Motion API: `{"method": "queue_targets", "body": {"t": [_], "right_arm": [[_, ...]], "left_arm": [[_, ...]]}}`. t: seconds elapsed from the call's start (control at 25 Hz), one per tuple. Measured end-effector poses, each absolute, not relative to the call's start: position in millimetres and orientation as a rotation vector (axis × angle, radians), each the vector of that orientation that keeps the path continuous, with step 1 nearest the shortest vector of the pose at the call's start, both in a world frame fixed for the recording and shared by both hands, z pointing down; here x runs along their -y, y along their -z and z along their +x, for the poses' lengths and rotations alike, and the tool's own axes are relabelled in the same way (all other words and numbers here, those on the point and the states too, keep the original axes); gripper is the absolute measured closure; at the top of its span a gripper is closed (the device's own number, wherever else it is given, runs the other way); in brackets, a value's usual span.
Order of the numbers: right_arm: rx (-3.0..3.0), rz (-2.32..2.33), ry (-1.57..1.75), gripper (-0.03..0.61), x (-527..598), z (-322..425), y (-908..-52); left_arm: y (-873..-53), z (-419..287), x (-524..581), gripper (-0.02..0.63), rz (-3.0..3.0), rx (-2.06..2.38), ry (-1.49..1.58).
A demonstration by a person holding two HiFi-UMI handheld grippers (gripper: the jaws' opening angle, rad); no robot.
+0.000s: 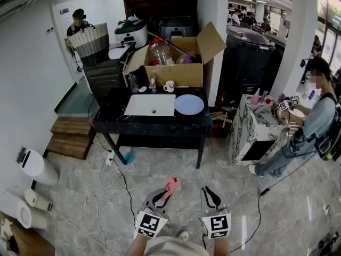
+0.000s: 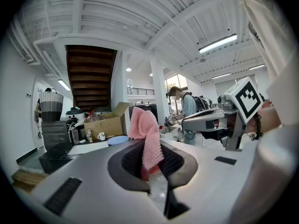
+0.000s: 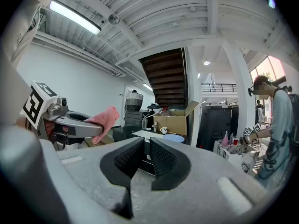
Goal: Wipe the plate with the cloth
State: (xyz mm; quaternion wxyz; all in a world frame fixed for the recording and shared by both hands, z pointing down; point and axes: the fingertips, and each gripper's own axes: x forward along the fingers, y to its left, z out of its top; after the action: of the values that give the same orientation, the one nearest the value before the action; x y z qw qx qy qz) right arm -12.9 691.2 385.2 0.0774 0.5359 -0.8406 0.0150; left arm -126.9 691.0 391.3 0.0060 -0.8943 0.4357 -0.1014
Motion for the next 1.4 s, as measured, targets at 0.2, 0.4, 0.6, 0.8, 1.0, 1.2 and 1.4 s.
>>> {"method": "queue_targets", "body": {"t": [0.2, 0.4, 0.6, 0.8, 1.0, 1.2, 1.4], "right_arm": [[2.547, 1.595, -0.059, 0.543, -695, -10, -389], [2.562, 1.557, -0.076, 0.543, -689, -14, -395], [2.57, 1.531, -0.068, 0.543, -670, -14, -395], [2.545, 1.556, -0.077, 0.543, -633, -5, -396], [2.528, 1.576, -0.078, 0.543, -588, -3, -396], [2.501, 1.615, -0.12, 0.543, -545, -6, -395], [2.486, 1.625, -0.128, 0.543, -504, -17, -393]], "left_arm": [[-388, -121, -696, 0.58, -2.784, -1.376, 0.304], [-393, -120, -691, 0.58, -2.771, -1.408, 0.307], [-395, -116, -670, 0.58, -2.77, -1.424, 0.301], [-394, -110, -633, 0.58, -2.78, -1.407, 0.292], [-393, -109, -586, 0.58, -2.795, -1.381, 0.291], [-384, -110, -541, 0.58, -2.812, -1.333, 0.269], [-381, -116, -499, 0.58, -2.828, -1.294, 0.263]]}}
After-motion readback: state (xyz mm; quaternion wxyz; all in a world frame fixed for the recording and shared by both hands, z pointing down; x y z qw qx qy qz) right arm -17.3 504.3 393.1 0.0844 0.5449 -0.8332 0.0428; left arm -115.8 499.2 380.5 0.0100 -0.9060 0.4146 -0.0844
